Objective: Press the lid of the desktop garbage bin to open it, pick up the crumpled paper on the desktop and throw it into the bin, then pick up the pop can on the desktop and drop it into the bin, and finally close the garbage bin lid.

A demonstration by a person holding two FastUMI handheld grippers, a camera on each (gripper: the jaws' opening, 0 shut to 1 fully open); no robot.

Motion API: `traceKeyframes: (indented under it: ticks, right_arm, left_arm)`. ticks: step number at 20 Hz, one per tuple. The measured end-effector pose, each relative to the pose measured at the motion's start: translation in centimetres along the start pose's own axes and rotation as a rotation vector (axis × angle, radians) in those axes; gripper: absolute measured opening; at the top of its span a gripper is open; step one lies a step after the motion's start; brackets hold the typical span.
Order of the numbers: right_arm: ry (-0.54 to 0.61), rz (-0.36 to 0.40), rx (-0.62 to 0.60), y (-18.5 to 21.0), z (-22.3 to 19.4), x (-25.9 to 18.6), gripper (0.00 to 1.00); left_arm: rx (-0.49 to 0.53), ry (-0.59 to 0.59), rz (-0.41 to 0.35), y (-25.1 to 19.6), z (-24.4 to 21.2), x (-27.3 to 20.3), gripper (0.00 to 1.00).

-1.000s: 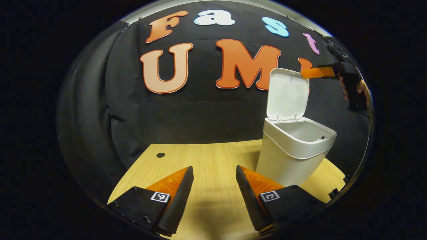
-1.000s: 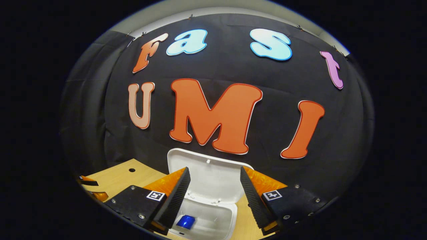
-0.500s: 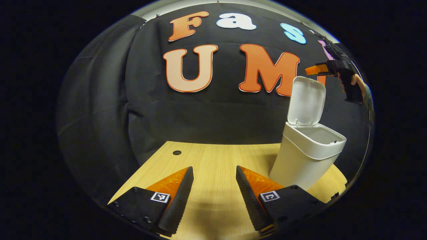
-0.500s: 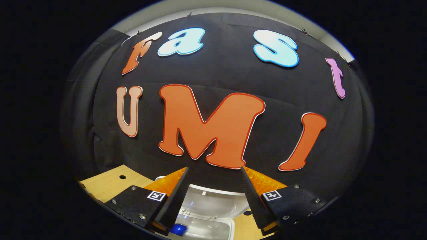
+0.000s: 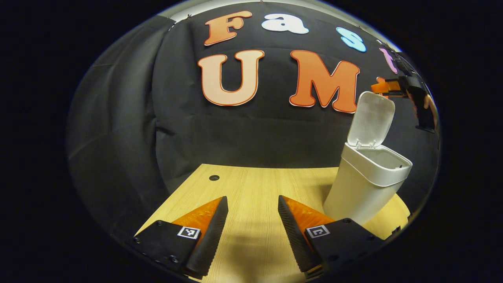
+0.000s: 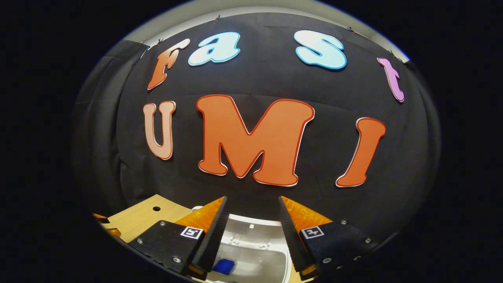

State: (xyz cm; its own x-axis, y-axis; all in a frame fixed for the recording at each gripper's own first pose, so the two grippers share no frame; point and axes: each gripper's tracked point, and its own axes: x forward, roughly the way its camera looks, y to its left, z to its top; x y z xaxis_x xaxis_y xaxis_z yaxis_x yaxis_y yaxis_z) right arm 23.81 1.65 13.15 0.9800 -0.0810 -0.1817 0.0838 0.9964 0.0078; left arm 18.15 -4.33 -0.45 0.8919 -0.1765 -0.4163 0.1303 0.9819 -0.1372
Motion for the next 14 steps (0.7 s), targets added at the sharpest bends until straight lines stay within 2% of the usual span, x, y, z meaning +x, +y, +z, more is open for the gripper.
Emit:
traceKeyframes:
  ticks: [4,8,9,10,12,14]
  right_arm:
    - [0.051,0.034,0.063,0.9,-2.9,-2.2,0.71]
    - [0.086,0.012,0.062,0.7,-5.2,-3.5,0.67]
    - [0.092,0.014,0.065,0.9,-5.7,-3.8,0.64]
    - [0.100,0.018,0.071,1.0,-6.1,-4.1,0.62]
    - [0.117,0.023,0.079,1.3,-7.0,-4.6,0.55]
    - [0.136,0.023,0.086,1.4,-7.9,-5.0,0.49]
  left_arm:
    - [0.021,-0.002,-0.045,-1.2,0.3,0.7,0.83]
    - [0.036,0.002,-0.086,-2.3,0.6,1.0,0.80]
    - [0.039,0.004,-0.092,-2.4,0.5,1.1,0.83]
    - [0.041,0.008,-0.098,-2.5,0.4,1.1,0.80]
    - [0.045,0.013,-0.108,-2.7,0.4,1.1,0.83]
    - [0.052,0.015,-0.118,-2.9,0.4,1.0,0.80]
